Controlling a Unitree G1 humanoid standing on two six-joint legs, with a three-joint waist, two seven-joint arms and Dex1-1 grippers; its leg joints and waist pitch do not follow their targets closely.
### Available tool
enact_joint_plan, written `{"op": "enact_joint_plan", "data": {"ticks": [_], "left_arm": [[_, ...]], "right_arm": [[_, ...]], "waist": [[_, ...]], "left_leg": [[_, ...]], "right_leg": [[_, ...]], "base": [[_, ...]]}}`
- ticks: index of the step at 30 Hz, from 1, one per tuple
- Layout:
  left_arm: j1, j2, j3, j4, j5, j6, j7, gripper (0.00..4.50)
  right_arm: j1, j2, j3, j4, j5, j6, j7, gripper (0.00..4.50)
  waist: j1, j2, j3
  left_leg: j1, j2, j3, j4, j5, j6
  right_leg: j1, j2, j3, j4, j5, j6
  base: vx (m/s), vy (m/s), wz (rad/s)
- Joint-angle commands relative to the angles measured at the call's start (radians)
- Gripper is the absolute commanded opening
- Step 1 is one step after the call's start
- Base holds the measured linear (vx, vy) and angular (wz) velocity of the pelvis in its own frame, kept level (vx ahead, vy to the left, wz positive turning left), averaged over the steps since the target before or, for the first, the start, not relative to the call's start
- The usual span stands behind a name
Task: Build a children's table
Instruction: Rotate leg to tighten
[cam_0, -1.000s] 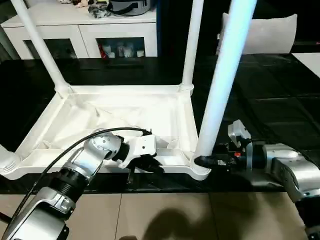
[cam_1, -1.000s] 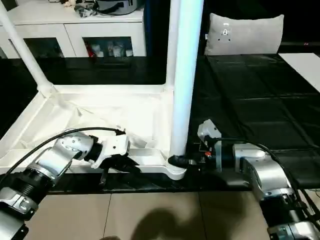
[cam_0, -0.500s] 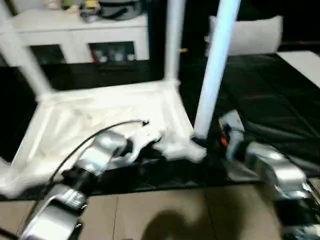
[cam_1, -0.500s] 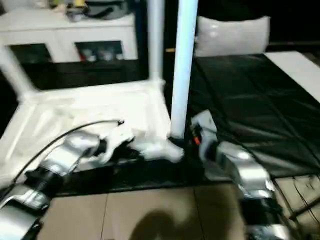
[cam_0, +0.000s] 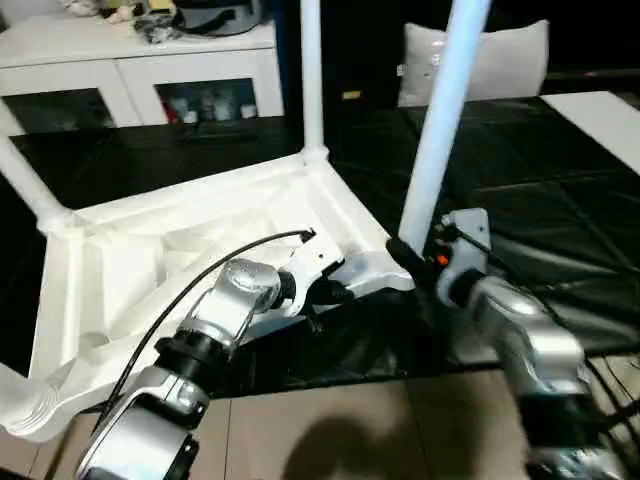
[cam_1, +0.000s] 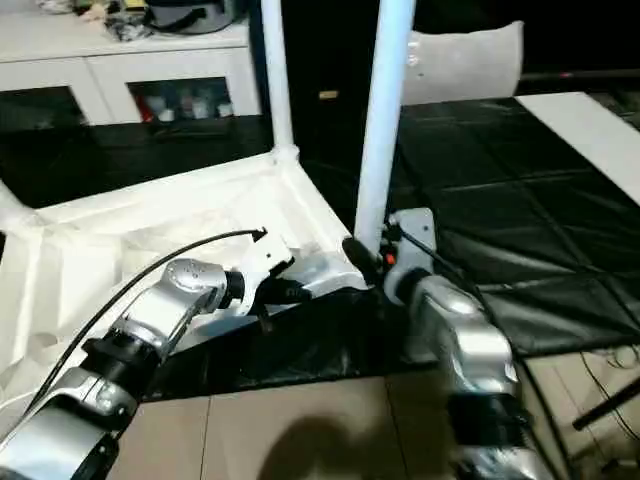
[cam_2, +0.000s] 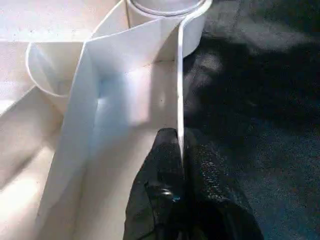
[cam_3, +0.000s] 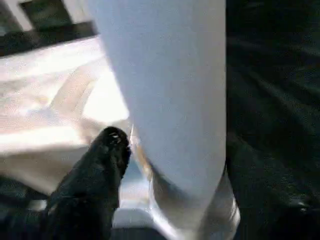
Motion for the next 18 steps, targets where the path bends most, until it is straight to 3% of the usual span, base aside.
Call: {"op": "enact_joint_plan", "data": {"ticks": [1,5,6,9,15,16,18], "left_arm": [[0.001,0.025,0.005,-0.028,0.008,-0.06,-0.01,0.0],[0.019,0.063,-0.023,-0.039,0.012,-0.12,-0.086,0.0],[0.024,0.073,-0.029,-0.042,0.011,-0.127,-0.107,0.0],[0.028,0.082,-0.033,-0.044,0.009,-0.134,-0.126,0.0],[0.031,0.137,-0.082,-0.038,0.0,-0.175,-0.273,0.0],[0.029,0.143,-0.088,-0.035,-0.002,-0.192,-0.294,0.0],[0.026,0.15,-0.094,-0.033,-0.007,-0.214,-0.318,0.0]], "right_arm": [[0.024,-0.038,0.052,-0.017,0.022,0.017,0.091,3.59],[0.042,-0.143,0.057,-0.029,0.031,-0.009,0.217,3.79],[0.042,-0.168,0.058,-0.022,0.022,-0.027,0.24,4.04],[0.04,-0.19,0.06,-0.014,0.013,-0.045,0.259,4.04],[0.062,-0.321,0.088,-0.03,0.053,-0.132,0.533,4.04],[0.062,-0.335,0.096,-0.03,0.059,-0.145,0.567,3.77],[0.059,-0.345,0.103,-0.029,0.067,-0.155,0.601,3.69]], "waist": [[0.012,-0.02,-0.068],[0.016,-0.022,-0.065],[0.019,-0.019,-0.064],[0.026,-0.018,-0.063],[0.043,-0.024,-0.063],[0.05,-0.025,-0.064],[0.053,-0.026,-0.063]], "left_leg": [[-0.01,0.021,0.002,-0.059,-0.103,0.075],[-0.011,0.022,0.002,-0.06,-0.115,0.084],[-0.008,0.024,0.003,-0.059,-0.127,0.086],[-0.004,0.027,0.004,-0.061,-0.139,0.079],[-0.004,0.032,0.006,-0.059,-0.147,0.096],[-0.003,0.032,0.006,-0.057,-0.141,0.1],[-0.004,0.034,0.006,-0.058,-0.139,0.101]], "right_leg": [[0.067,-0.059,0.047,-0.054,-0.243,-0.16],[0.069,-0.059,0.045,-0.058,-0.283,-0.152],[0.066,-0.058,0.046,-0.06,-0.303,-0.146],[0.061,-0.059,0.047,-0.06,-0.32,-0.149],[0.061,-0.062,0.049,-0.056,-0.314,-0.16],[0.06,-0.063,0.049,-0.055,-0.316,-0.162],[0.059,-0.062,0.049,-0.055,-0.318,-0.165]], "base": [[0.0,0.0,0.0],[0.0,0.0,0.0],[0.0,0.0,0.0],[0.0,0.0,0.0],[0.0,0.0,0.0],[0.0,0.0,0.0],[0.0,0.0,0.0]]}}
